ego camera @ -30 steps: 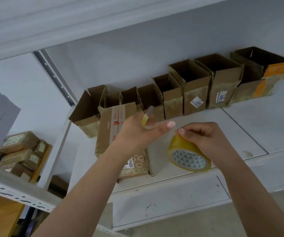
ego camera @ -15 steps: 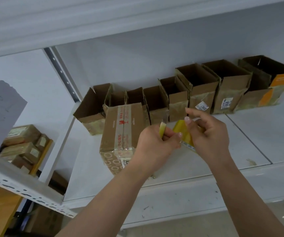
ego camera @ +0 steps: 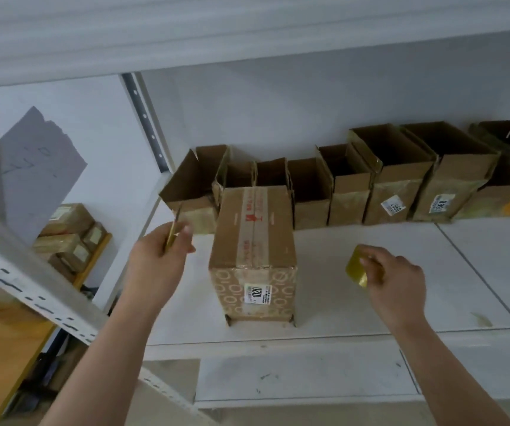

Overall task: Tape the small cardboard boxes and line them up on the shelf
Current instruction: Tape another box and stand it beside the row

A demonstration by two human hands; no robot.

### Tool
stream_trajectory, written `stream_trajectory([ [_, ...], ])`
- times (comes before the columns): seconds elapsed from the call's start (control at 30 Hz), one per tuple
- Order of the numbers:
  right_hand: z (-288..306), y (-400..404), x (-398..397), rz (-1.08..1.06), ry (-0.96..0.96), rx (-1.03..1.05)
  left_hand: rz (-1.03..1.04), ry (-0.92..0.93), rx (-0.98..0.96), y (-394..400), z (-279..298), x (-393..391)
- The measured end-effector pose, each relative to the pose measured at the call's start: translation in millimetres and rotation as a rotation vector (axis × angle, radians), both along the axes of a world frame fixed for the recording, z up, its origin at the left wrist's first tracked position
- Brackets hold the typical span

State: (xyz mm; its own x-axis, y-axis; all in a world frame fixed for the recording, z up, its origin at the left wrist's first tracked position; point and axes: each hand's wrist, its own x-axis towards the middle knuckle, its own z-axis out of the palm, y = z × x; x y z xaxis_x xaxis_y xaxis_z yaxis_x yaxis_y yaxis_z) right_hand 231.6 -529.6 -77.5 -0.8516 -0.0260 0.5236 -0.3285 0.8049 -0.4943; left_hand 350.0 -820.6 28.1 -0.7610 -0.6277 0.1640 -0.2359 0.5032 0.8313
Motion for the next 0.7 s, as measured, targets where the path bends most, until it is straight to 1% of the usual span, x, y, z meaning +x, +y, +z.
stream_trajectory([
  [0.07, -19, -7, 2, 0.043, -0.003, 0.000, 0.025, -0.170, 0.014, -20, -36, 3],
  [0.17, -43, -14, 6, 0.053, -0.028, 0.042, -0.033, -0.425, -0.026, -37, -91, 5],
  [0.27, -51, -20, 6, 0.061, -0.147, 0.073, -0.052, -0.558, -0.088, -41, -126, 7],
  [0.33, -51, -21, 7, 0.070, -0.229, 0.081, -0.083, -0.593, -0.114, -39, -135, 9],
  [0.37, -51, -22, 7, 0.076, -0.275, 0.065, -0.086, -0.571, -0.095, -38, -135, 9],
  [0.4, -49, -22, 8, 0.083, -0.333, 0.027, -0.074, -0.506, -0.038, -36, -132, 11],
  [0.5, -43, -25, 8, 0.117, -0.539, -0.097, -0.047, -0.141, 0.174, -25, -109, 11],
  [0.57, -38, -29, 9, 0.107, -0.611, -0.122, -0.129, 0.073, 0.257, -12, -86, 9],
  [0.63, -23, -37, 13, 0.082, -0.591, -0.142, -0.240, 0.197, 0.295, 0, -63, 6],
  [0.7, 6, -48, 19, 0.140, -0.446, -0.279, -0.357, 0.251, 0.307, 10, -47, 1],
])
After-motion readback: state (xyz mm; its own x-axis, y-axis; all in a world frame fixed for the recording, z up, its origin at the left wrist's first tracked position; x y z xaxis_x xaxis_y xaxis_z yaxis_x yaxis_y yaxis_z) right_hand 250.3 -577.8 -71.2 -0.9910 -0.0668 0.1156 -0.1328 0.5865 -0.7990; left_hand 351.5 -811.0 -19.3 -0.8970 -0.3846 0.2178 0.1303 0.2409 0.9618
